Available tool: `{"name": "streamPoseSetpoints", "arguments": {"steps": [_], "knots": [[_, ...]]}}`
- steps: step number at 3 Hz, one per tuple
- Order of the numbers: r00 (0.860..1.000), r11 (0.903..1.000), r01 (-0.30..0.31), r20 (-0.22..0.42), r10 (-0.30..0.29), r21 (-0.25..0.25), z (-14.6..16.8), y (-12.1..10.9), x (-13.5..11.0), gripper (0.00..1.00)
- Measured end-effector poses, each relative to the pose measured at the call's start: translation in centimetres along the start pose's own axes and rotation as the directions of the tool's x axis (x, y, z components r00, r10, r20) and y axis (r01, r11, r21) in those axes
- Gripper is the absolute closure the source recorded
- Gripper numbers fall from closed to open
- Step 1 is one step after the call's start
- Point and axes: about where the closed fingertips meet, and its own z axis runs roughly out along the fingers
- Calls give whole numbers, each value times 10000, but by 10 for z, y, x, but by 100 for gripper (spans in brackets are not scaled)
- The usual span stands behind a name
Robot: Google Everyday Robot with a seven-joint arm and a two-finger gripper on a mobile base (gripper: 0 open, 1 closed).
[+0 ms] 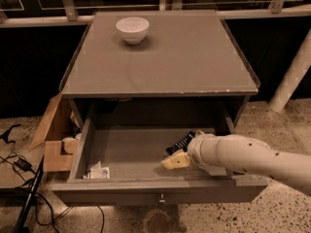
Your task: Pick rxbar blueberry from top drawer and place on counter
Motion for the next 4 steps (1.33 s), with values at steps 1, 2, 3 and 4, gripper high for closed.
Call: {"name": "streamPoseSetpoints", "arguments": {"steps": [1, 2, 3, 4], "knots": [[10000, 9998, -21, 11, 21, 204, 7, -10, 5, 0], [9998, 9985, -192, 17, 192, 508, 12, -25, 13, 0], [9995, 9968, -322, -12, 324, 727, 16, -35, 20, 0], [9992, 9965, -361, -137, 372, 752, 22, -37, 25, 0]]}}
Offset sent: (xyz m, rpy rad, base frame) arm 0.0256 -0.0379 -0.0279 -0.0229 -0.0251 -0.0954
